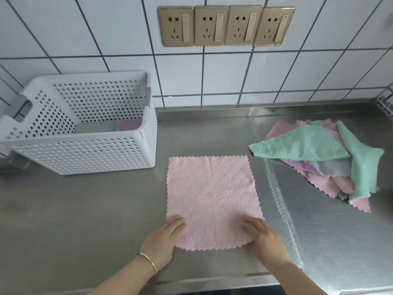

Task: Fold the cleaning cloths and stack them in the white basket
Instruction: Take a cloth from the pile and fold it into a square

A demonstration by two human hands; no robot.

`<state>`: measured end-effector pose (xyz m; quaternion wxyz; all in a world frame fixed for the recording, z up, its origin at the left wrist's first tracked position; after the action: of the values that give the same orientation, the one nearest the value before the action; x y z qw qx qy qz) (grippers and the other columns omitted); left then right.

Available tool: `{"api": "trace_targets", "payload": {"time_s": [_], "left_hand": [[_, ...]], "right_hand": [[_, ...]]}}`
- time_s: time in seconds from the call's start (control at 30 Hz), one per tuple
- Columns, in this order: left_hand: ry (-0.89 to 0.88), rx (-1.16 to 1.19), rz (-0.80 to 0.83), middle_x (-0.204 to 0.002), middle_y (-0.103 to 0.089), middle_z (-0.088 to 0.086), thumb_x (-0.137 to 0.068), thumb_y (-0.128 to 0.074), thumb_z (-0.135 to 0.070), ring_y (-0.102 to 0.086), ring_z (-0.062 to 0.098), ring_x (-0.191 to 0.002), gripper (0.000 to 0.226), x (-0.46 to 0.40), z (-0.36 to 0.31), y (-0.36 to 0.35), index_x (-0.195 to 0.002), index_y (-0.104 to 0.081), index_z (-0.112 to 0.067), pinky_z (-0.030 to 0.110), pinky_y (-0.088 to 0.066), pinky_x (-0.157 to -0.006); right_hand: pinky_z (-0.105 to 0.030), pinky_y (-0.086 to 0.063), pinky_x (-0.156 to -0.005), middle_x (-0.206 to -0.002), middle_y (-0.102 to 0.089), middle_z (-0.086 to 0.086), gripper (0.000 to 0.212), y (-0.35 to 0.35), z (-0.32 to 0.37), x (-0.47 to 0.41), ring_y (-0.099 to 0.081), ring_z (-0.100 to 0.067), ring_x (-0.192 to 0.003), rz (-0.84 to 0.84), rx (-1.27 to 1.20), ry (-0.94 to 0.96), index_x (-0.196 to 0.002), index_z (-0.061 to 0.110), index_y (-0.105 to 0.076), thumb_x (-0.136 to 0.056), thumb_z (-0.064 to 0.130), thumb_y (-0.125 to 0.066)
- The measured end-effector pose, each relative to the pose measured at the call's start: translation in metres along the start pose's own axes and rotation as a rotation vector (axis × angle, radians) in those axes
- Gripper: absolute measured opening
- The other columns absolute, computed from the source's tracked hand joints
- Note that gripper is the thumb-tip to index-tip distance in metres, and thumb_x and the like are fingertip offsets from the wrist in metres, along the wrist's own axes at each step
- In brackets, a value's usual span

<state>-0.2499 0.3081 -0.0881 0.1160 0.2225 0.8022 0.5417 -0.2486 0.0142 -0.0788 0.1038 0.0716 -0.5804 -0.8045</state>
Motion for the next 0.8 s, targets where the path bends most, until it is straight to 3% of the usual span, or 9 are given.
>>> {"api": "trace_targets", "payload": {"time_s": [0.07, 0.13, 0.2, 0.27, 0.33, 0.43, 0.53, 0.63, 0.8], "left_hand": [[0.107, 0.099, -0.034, -0.116, -0.059, -0.013, -0.06, -0.039, 0.0, -0.061, 0.006, -0.101, 0.058, 0.002, 0.004, 0.007, -0.108, -0.06, -0.024, 0.01, -0.051, -0.079], [0.22, 0.216, -0.051, -0.113, -0.064, -0.015, -0.062, -0.047, 0.011, -0.061, 0.003, -0.102, 0.059, 0.004, 0.007, 0.013, -0.107, -0.069, -0.021, -0.003, -0.032, -0.093], [0.337, 0.28, -0.041, -0.108, -0.059, -0.03, -0.081, -0.045, 0.011, -0.054, -0.002, -0.106, 0.05, 0.004, 0.01, 0.021, -0.112, -0.067, -0.022, -0.008, -0.026, -0.09], [0.407, 0.341, -0.042, -0.083, -0.053, -0.051, -0.091, -0.048, -0.002, -0.057, -0.006, -0.093, 0.037, 0.004, 0.009, 0.033, -0.105, -0.066, -0.032, -0.005, -0.034, -0.078], [0.462, 0.394, -0.039, -0.068, -0.047, -0.056, -0.094, -0.048, -0.011, -0.06, 0.001, -0.076, 0.035, 0.003, 0.008, 0.042, -0.095, -0.058, -0.044, -0.001, -0.037, -0.067], [0.52, 0.436, -0.027, -0.059, -0.06, -0.029, -0.095, -0.047, -0.014, -0.053, 0.001, -0.057, 0.025, 0.004, 0.006, 0.052, -0.105, -0.061, -0.033, 0.006, -0.039, -0.061], [0.545, 0.456, 0.088, -0.07, -0.06, -0.009, -0.096, -0.046, -0.021, -0.052, 0.006, -0.063, 0.022, 0.008, 0.005, 0.059, -0.096, -0.054, -0.041, 0.008, -0.038, -0.062], [0.562, 0.447, 0.259, -0.077, -0.063, -0.006, -0.094, -0.047, -0.022, -0.059, 0.012, -0.073, 0.026, 0.012, 0.008, 0.059, -0.074, -0.05, -0.038, 0.014, -0.043, -0.068], [0.646, 0.603, 0.303, -0.075, -0.067, -0.007, -0.093, -0.05, -0.013, -0.063, 0.009, -0.067, 0.026, 0.01, 0.013, 0.062, -0.075, -0.06, -0.03, 0.02, -0.054, -0.071]], "right_hand": [[-0.018, -0.043, -0.041, -0.098, -0.07, 0.007, 0.059, 0.002, -0.013, -0.002, -0.061, -0.008, -0.089, 0.02, -0.059, -0.108, -0.085, 0.019, -0.075, -0.034, -0.011, -0.077], [-0.019, -0.051, -0.063, -0.101, -0.07, 0.008, 0.049, 0.005, -0.021, -0.007, -0.065, -0.013, -0.093, 0.034, -0.175, -0.178, -0.086, 0.019, -0.076, -0.049, -0.013, -0.071], [-0.006, -0.041, -0.073, -0.094, -0.069, 0.008, 0.036, 0.017, -0.023, -0.012, -0.064, -0.012, -0.09, 0.033, -0.287, -0.312, -0.083, 0.02, -0.076, -0.067, -0.011, -0.065], [-0.007, -0.04, -0.063, -0.076, -0.066, 0.009, 0.028, 0.032, -0.023, -0.018, -0.061, -0.012, -0.075, 0.079, -0.383, -0.447, -0.073, 0.031, -0.067, -0.08, 0.003, -0.064], [-0.015, -0.037, -0.053, -0.063, -0.058, 0.006, 0.027, 0.041, -0.028, -0.023, -0.052, -0.011, -0.062, 0.123, -0.438, -0.488, -0.063, 0.031, -0.056, -0.084, 0.016, -0.065], [-0.022, -0.032, -0.052, -0.062, -0.055, -0.002, 0.02, 0.051, -0.03, -0.027, -0.046, -0.015, -0.059, 0.157, -0.45, -0.534, -0.066, 0.014, -0.059, -0.084, 0.019, -0.066], [-0.023, -0.031, -0.052, -0.064, -0.055, -0.004, 0.016, 0.057, -0.03, -0.024, -0.044, -0.016, -0.06, 0.192, -0.441, -0.531, -0.077, 0.003, -0.063, -0.083, 0.018, -0.065], [-0.021, -0.031, -0.051, -0.065, -0.055, -0.001, 0.013, 0.058, -0.029, -0.019, -0.044, -0.015, -0.06, 0.29, -0.412, -0.517, -0.079, 0.007, -0.065, -0.084, 0.019, -0.064], [-0.026, -0.041, -0.055, -0.069, -0.063, -0.002, 0.016, 0.057, -0.028, -0.02, -0.054, -0.018, -0.06, 0.439, -0.399, -0.53, -0.069, 0.027, -0.061, -0.084, 0.021, -0.061]]}}
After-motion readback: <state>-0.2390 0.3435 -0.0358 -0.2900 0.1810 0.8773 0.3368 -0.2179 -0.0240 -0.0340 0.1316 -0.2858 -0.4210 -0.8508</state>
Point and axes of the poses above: each hand's wrist, its own x-axis away from the middle knuckle, its own y-axis out of the back of the hand, z = x × y, the point moved 2 cm from there along -x, towards the middle knuckle
